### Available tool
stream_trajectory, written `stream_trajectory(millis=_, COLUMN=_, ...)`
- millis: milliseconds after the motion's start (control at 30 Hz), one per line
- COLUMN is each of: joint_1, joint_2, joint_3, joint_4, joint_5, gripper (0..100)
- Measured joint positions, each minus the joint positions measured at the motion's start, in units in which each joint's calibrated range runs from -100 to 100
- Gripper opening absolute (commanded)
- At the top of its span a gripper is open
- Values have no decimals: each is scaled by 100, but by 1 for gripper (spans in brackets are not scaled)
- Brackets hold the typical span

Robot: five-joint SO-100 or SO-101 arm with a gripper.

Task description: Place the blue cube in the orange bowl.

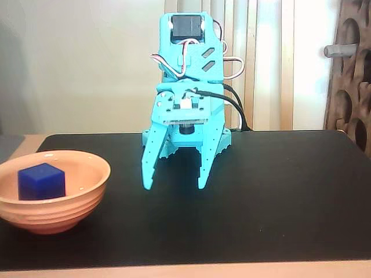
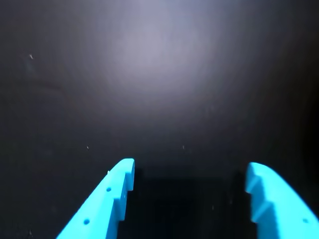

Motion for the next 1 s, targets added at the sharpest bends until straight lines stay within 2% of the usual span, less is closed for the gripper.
stream_trajectory(millis=200, joint_1=19, joint_2=-17, joint_3=0, joint_4=299, joint_5=0, gripper=6)
stream_trajectory(millis=267, joint_1=19, joint_2=-17, joint_3=0, joint_4=308, joint_5=5, gripper=0)
stream_trajectory(millis=1000, joint_1=19, joint_2=-17, joint_3=0, joint_4=326, joint_5=21, gripper=1)
